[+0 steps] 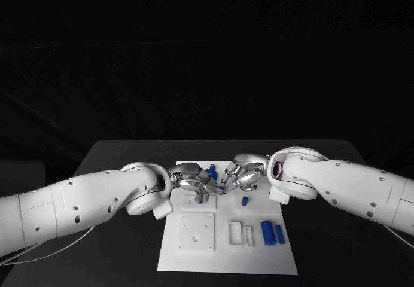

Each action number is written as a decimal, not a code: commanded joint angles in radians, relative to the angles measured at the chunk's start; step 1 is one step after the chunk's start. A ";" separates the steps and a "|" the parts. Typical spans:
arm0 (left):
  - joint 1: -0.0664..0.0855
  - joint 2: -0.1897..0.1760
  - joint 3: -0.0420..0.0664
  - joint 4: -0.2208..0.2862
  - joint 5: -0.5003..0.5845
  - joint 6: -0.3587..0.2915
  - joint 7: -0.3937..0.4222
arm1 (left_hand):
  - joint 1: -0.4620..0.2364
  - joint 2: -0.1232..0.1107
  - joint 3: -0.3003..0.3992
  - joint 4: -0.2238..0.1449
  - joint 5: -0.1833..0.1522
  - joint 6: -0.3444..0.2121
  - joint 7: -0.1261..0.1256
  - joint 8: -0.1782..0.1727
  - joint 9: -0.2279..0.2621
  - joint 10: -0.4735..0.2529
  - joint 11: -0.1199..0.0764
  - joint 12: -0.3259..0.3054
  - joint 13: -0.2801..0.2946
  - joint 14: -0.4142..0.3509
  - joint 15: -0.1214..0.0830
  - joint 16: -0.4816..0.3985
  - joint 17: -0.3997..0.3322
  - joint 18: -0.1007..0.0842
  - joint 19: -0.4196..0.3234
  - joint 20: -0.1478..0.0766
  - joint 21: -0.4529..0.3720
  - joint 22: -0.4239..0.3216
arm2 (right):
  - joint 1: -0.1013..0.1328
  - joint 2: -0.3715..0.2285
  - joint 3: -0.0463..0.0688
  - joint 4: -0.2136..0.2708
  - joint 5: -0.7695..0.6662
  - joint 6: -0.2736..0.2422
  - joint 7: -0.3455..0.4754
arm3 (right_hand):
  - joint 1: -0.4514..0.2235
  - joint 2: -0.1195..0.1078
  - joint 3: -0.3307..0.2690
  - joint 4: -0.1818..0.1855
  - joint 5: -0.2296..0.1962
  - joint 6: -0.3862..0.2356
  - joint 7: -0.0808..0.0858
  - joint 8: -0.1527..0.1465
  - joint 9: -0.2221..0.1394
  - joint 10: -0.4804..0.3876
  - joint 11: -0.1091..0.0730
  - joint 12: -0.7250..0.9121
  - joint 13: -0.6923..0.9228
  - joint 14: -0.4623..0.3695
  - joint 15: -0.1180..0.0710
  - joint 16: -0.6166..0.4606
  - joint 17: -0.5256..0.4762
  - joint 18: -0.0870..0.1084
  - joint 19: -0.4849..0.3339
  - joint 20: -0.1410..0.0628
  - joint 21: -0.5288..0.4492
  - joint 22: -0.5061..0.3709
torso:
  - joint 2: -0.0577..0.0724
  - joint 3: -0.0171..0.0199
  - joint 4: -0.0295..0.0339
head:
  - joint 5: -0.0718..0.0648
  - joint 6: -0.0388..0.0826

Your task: Assemble the parts on the task board

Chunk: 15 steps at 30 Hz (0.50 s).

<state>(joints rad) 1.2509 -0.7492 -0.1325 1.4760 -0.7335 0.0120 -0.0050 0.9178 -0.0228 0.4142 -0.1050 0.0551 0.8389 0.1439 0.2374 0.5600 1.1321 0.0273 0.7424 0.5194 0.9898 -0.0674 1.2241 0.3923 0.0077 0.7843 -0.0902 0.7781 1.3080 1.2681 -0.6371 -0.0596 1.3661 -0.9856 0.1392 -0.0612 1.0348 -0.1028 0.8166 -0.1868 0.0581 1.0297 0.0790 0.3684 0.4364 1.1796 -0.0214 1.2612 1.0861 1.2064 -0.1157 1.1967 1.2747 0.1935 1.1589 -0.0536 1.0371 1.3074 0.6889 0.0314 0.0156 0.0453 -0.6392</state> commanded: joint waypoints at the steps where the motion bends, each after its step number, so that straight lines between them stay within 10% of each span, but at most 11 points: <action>1: 0.001 0.003 0.001 0.006 0.020 0.029 0.010 | 0.013 0.014 -0.005 -0.010 -0.002 -0.004 0.001 -0.005 -0.002 -0.002 0.005 -0.002 0.002 -0.007 0.002 -0.003 -0.001 0.001 -0.007 -0.072 -0.003 0.021 | 0.000 0.002 0.000 0.002 0.003 0.026 0.004 | -0.002 0.009 -0.001 -0.005 0.007 0.009 0.010 0.003 0.001 -0.002 0.000 -0.003 0.002 -0.009 -0.005 -0.002 0.000 0.068 -0.004 -0.006 0.005 0.017 | 0.000 -0.0002 -0.0001 | 0.000 0.000; 15: 0.001 0.002 0.000 0.009 0.024 0.041 0.017 | 0.070 0.063 -0.015 -0.068 0.030 0.023 -0.006 0.012 -0.009 0.003 -0.001 0.002 0.002 -0.003 0.001 0.001 0.000 -0.002 -0.006 -0.071 0.003 0.020 | 0.000 0.005 0.000 0.001 0.008 0.032 0.002 | -0.003 0.009 -0.001 -0.007 0.007 0.009 0.011 0.003 0.001 -0.002 0.001 -0.003 0.003 -0.010 -0.005 -0.002 -0.001 0.068 -0.004 -0.006 0.005 0.017 | 0.000 0.0002 -0.0003 | -0.001 0.000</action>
<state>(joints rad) 1.2509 -0.7507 -0.1334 1.4774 -0.7261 0.0300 -0.0056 0.9796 0.0390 0.3998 -0.1675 0.0804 0.8551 0.1363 0.2442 0.5529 1.1307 0.0287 0.7424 0.5207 0.9916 -0.0622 1.2241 0.3924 0.0077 0.7807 -0.0877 0.7781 1.3078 1.2683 -0.6342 -0.0594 1.3655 -0.9832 0.1504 -0.0613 1.0348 -0.1029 0.8155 -0.1878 0.0620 1.0298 0.0789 0.3682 0.4374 1.1797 -0.0213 1.2612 1.0884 1.2027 -0.1156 1.1986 1.2748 0.1936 1.1535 -0.0552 1.0368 1.3073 0.6887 0.0316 0.0153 0.0440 -0.6382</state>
